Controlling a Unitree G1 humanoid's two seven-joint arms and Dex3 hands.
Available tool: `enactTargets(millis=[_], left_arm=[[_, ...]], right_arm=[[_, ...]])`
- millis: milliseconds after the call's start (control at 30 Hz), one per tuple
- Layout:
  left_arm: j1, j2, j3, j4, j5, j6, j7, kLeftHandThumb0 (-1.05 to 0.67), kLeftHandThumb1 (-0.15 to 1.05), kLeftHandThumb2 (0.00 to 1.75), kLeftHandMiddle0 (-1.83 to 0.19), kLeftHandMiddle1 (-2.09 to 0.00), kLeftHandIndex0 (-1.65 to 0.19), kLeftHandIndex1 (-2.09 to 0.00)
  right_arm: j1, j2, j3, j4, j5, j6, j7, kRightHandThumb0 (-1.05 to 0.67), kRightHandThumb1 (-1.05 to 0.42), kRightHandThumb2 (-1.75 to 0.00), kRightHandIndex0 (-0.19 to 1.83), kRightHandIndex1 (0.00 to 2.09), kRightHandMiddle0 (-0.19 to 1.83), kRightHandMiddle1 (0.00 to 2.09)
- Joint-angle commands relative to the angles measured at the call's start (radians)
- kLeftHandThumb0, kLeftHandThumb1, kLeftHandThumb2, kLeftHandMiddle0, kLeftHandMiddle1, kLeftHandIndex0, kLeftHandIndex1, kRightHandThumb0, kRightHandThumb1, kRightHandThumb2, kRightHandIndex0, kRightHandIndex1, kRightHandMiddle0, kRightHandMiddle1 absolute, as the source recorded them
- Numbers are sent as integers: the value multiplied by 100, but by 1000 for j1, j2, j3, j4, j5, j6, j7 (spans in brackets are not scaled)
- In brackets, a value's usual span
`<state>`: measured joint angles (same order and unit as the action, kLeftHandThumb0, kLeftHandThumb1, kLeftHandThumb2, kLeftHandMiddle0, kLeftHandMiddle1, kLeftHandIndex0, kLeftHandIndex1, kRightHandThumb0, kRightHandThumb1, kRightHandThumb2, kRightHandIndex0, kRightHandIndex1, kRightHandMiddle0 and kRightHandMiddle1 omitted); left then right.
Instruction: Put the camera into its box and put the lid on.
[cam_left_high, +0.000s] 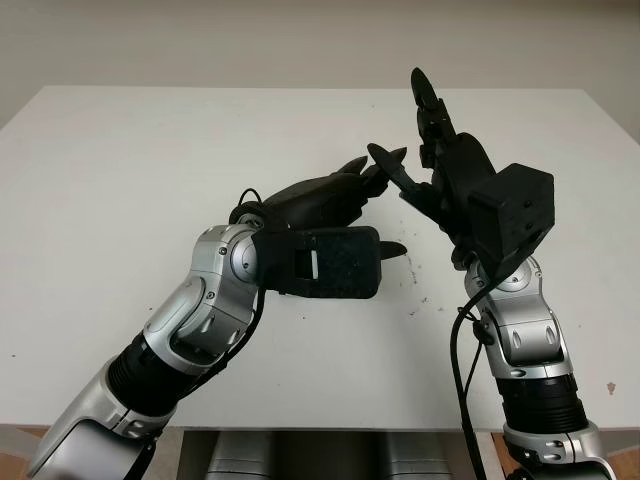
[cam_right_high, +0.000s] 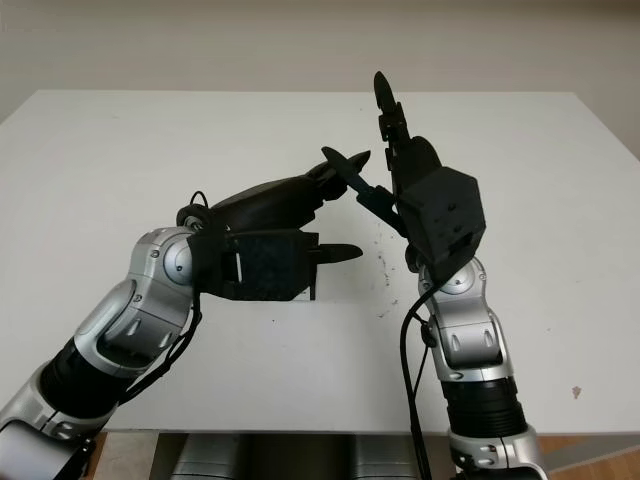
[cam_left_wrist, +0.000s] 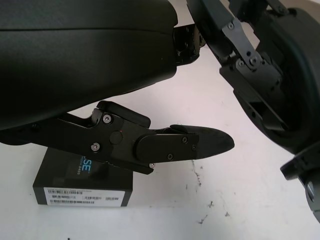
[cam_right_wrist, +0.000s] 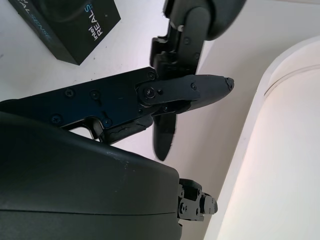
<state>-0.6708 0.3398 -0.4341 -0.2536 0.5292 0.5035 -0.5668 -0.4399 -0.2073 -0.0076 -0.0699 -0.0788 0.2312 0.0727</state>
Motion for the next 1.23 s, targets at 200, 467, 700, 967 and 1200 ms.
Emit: enactTargets(millis=[200, 467, 700, 967, 1200], left_arm=[[-62, 9, 240, 124, -94, -44, 143, -65, 105, 48, 19, 0, 19, 0], [-72, 36, 453, 359, -253, -210, 321, -67, 105, 59, 16, -3, 16, -2], [5, 17, 577, 407, -442, -280, 349, -70, 105, 59, 19, 0, 19, 0], [145, -10, 648, 389, -572, -380, 369, -70, 105, 57, 19, 0, 19, 0], [211, -38, 659, 364, -631, -391, 391, -73, 105, 53, 19, 0, 19, 0]], right_arm=[[-17, -16, -23, 21, -14, -41, -8, -68, -105, -23, -15, 6, -9, 5], [-28, -11, -35, 47, -14, -51, -13, -67, -105, -25, -14, 6, -8, 6], [-33, 2, -35, 80, -8, -66, -25, -68, -105, -27, -13, 6, -8, 6], [-27, 15, -20, 149, -19, -117, -42, -67, -105, -33, -13, 6, -8, 5], [-13, 34, -19, 166, -13, -118, -52, -68, -105, -36, -15, 5, -9, 5]])
